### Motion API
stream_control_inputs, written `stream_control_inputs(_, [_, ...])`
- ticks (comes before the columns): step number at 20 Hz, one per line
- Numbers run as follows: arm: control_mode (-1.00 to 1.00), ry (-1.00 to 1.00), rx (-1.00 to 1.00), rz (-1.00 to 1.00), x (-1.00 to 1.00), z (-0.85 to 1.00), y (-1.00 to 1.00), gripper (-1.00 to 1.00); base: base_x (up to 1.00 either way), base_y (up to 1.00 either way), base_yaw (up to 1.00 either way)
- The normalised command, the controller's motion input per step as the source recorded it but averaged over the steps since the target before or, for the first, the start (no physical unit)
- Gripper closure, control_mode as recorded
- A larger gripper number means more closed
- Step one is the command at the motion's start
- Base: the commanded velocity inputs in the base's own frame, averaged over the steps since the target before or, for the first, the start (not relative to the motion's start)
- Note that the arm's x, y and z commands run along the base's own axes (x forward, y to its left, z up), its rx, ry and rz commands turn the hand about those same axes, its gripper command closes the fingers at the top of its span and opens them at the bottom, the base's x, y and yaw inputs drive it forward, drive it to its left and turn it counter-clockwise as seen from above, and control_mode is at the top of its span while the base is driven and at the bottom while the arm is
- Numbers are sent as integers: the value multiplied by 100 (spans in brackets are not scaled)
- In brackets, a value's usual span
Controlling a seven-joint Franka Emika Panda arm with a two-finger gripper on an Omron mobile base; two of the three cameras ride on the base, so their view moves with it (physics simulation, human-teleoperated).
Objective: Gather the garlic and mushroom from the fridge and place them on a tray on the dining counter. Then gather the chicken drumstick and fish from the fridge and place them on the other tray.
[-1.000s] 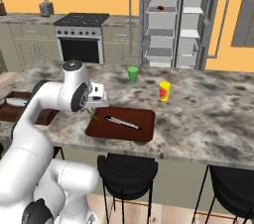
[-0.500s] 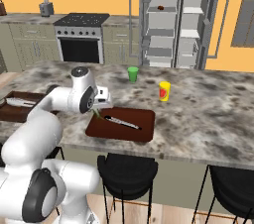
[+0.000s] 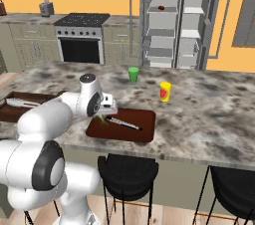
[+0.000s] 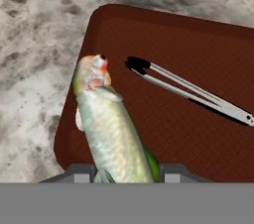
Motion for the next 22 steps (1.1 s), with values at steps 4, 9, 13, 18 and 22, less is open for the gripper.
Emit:
stream_control_inputs(4, [-100, 4, 0, 0, 28, -33, -6, 100, 0, 0, 0])
stream_control_inputs(9, [-100, 2, 0, 0, 32, -35, 0, 100, 0, 0, 0])
stream_control_inputs(13, [-100, 3, 0, 0, 22, -32, 0, 100, 0, 0, 0])
stream_control_inputs(18, [-100, 2, 0, 0, 18, -28, 0, 100, 0, 0, 0])
stream_control_inputs(22, [-100, 3, 0, 0, 17, -28, 0, 100, 0, 0, 0])
